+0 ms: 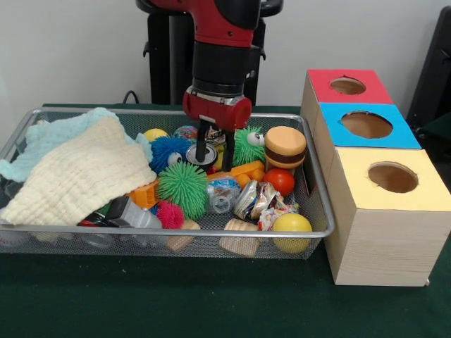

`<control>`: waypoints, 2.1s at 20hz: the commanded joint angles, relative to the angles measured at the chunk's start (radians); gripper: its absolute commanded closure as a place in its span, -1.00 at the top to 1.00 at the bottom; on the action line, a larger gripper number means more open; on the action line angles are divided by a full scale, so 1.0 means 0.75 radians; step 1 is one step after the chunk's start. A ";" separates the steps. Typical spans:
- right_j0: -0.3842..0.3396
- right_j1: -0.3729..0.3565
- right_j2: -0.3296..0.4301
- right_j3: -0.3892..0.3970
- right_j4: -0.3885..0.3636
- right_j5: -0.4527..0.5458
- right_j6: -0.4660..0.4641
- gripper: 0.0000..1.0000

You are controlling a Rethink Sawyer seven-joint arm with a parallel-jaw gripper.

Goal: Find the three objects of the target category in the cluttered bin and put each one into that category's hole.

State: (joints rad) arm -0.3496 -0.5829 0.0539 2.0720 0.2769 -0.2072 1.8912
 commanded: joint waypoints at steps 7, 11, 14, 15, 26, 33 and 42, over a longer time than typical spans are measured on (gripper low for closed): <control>0.011 0.073 0.157 0.009 0.133 -0.023 0.487 1.00; -0.012 0.093 0.173 -0.008 0.105 -0.042 0.503 1.00; -0.025 0.092 0.179 -0.020 0.096 -0.026 0.499 1.00; -0.028 0.093 0.179 -0.026 0.093 -0.021 0.495 1.00; -0.059 0.110 0.189 -0.050 0.055 -0.027 0.461 1.00; -0.066 0.131 0.183 -0.070 0.034 -0.031 0.427 1.00; -0.063 0.153 0.172 -0.095 0.015 -0.050 0.402 1.00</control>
State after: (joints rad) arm -0.3872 -0.5184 0.1077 2.0821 0.3061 -0.2084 2.0030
